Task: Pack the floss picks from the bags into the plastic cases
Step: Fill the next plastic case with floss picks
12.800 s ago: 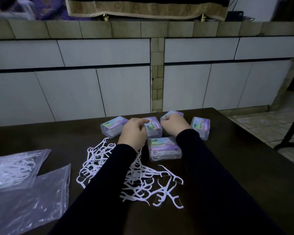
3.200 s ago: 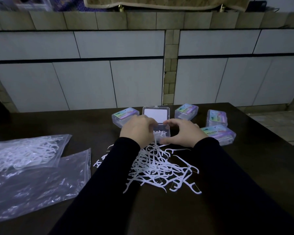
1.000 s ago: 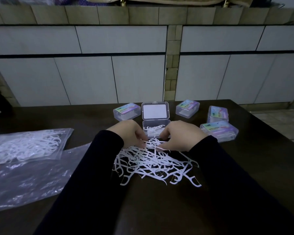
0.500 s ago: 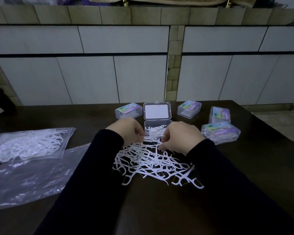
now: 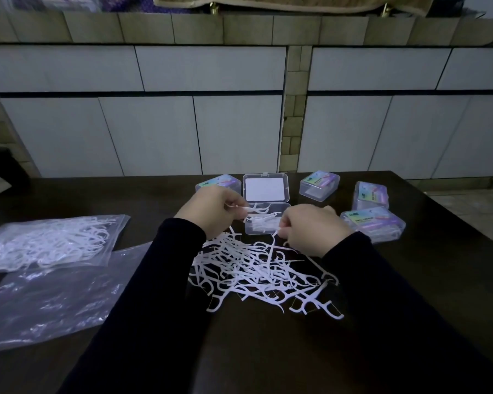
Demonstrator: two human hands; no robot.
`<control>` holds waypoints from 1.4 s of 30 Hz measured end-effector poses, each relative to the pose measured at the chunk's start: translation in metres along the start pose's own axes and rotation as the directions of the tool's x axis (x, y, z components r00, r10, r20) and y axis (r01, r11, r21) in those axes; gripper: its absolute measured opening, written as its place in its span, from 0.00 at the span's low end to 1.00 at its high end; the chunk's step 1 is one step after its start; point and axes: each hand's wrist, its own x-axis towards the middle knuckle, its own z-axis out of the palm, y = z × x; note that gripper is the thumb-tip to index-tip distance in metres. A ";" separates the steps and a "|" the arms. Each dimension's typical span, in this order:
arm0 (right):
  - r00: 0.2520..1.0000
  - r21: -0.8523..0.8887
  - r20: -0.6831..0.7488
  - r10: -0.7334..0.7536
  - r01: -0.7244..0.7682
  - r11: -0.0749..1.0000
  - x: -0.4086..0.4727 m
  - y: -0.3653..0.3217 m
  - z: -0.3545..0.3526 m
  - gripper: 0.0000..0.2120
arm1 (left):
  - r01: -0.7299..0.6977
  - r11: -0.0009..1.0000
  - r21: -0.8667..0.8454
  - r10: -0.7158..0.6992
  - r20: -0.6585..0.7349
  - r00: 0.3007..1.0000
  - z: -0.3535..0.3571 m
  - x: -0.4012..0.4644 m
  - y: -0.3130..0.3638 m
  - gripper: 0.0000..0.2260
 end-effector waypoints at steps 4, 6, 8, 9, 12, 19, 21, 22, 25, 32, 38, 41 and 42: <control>0.991 0.186 -0.130 0.036 -0.011 0.982 0.000 0.020 -0.010 0.04 | -0.047 0.994 -0.095 0.033 -0.147 0.989 0.002 0.000 0.001 0.03; 0.970 0.236 -0.237 0.061 -0.003 0.972 0.003 0.026 -0.011 0.03 | -0.047 0.985 -0.164 0.008 -0.234 0.972 0.006 0.001 0.002 0.03; 0.935 0.265 -0.345 0.085 0.010 0.964 0.007 0.026 -0.009 0.02 | -0.043 0.970 -0.241 -0.033 -0.302 0.953 0.012 0.003 0.003 0.04; 0.917 0.263 -0.388 0.088 0.019 0.964 0.009 0.024 -0.007 0.02 | -0.046 0.963 -0.265 -0.046 -0.332 0.942 0.014 0.004 0.003 0.05; 0.881 0.213 -0.472 0.040 0.069 0.975 0.017 0.017 0.001 0.07 | -0.062 0.957 -0.284 -0.057 -0.394 0.917 0.017 0.004 0.006 0.06; 0.854 0.087 -0.498 -0.151 0.222 0.971 0.035 0.013 0.013 0.06 | -0.080 0.952 -0.297 -0.063 -0.444 0.894 0.024 0.006 0.006 0.07; 0.871 0.089 -0.463 -0.165 0.231 0.969 0.040 0.013 0.016 0.06 | -0.085 0.947 -0.309 -0.060 -0.432 0.900 0.026 0.007 0.005 0.06; 0.883 0.098 -0.440 -0.163 0.228 0.969 0.042 0.014 0.017 0.06 | -0.088 0.947 -0.310 -0.056 -0.427 0.902 0.027 0.007 0.004 0.06; 0.909 0.149 -0.393 -0.140 0.213 0.966 0.047 0.017 0.018 0.06 | -0.076 0.957 -0.280 -0.049 -0.415 0.908 0.032 0.009 0.003 0.06; 0.882 0.261 -0.466 -0.073 0.216 0.941 0.045 0.040 0.018 0.13 | -0.043 0.963 -0.268 -0.067 -0.390 0.918 0.042 0.012 0.006 0.08; 0.970 0.261 -0.226 -0.087 0.146 0.954 0.040 0.048 0.018 0.36 | -0.063 0.960 -0.271 -0.036 -0.346 0.938 0.053 0.021 0.014 0.08; 0.981 0.261 -0.173 -0.085 0.129 0.957 0.041 0.048 0.021 0.34 | -0.067 0.984 -0.167 0.017 -0.286 0.958 0.059 0.026 0.019 0.07; 0.982 0.270 -0.176 -0.075 0.121 0.955 0.041 0.048 0.022 0.33 | -0.057 0.991 -0.125 0.023 -0.258 0.966 0.060 0.027 0.019 0.07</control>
